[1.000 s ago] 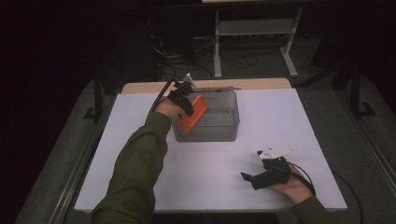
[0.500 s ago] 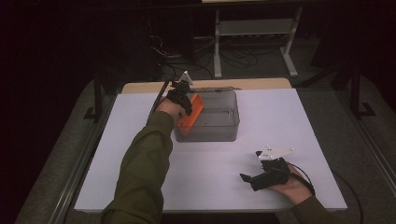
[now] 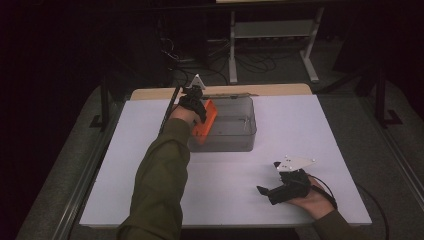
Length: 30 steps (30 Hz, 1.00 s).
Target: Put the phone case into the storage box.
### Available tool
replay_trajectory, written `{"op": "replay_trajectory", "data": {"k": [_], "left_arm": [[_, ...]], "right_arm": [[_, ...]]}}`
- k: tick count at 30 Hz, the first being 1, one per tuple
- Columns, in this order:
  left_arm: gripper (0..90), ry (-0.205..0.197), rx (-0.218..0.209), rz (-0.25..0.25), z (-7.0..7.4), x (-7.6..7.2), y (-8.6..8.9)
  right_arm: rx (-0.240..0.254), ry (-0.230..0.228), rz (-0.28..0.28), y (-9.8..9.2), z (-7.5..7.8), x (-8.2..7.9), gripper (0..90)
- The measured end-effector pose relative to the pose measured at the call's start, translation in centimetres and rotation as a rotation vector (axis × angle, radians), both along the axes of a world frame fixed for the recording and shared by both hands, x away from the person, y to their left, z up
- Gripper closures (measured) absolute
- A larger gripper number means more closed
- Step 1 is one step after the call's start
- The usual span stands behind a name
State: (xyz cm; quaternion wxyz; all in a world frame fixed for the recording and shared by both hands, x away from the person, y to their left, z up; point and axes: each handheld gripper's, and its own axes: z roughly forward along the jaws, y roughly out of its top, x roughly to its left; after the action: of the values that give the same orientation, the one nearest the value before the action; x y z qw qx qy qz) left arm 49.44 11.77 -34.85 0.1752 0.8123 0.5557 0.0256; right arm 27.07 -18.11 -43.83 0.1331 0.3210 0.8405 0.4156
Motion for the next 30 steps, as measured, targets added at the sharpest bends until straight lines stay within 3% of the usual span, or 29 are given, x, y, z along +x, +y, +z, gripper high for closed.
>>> {"op": "replay_trajectory", "data": {"k": [16, 30], "left_arm": [[79.2, 0.021, 0.001, 0.122, 0.08, -0.09, -0.07], [79.1, 0.026, 0.038, 0.207, -0.18, -0.16, -0.06]], "right_arm": [[0.004, -0.003, 0.003, -0.06, 0.05, 0.00, 0.0], [0.008, -0.004, 0.003, -0.10, 0.10, -0.03, 0.0]]}}
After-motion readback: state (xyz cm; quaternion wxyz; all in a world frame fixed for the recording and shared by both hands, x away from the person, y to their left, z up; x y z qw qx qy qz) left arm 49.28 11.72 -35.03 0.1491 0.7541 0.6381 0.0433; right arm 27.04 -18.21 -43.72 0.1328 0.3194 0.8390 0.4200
